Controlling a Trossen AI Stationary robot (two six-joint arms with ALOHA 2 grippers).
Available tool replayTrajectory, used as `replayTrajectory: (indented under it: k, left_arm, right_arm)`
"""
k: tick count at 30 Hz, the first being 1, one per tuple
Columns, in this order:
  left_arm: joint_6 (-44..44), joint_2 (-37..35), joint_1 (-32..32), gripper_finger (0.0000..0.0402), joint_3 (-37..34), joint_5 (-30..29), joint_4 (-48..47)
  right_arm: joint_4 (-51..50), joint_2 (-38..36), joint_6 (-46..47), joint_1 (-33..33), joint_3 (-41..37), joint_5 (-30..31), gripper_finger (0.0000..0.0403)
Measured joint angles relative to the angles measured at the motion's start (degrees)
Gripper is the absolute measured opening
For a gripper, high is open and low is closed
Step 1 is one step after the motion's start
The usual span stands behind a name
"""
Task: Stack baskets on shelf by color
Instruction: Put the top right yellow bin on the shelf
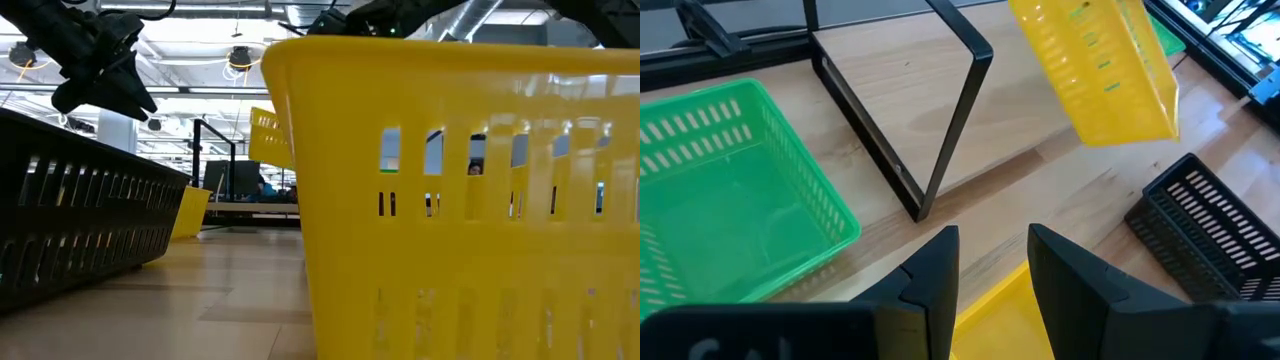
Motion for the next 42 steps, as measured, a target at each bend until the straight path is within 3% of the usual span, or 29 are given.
replayTrajectory:
  k: [15,33,42]
  left_arm:
    - [-0.12,0.00,0.00,0.0110,0.00,0.01,0.04]
    - [-0.76,0.01,0.00,0.0110,0.00,-0.05,0.06]
    - [-0.76,0.00,0.00,0.0110,0.00,-0.08,0.06]
  right_arm:
    - [-10.55,0.53,-0.05,-3.07,0.00,4.24,0.0003]
    - [-14.08,0.53,-2.01,-4.69,0.00,5.09,0.0003]
    - [-10.11,0.53,-1.17,-4.56,0.00,3.60,0.0003]
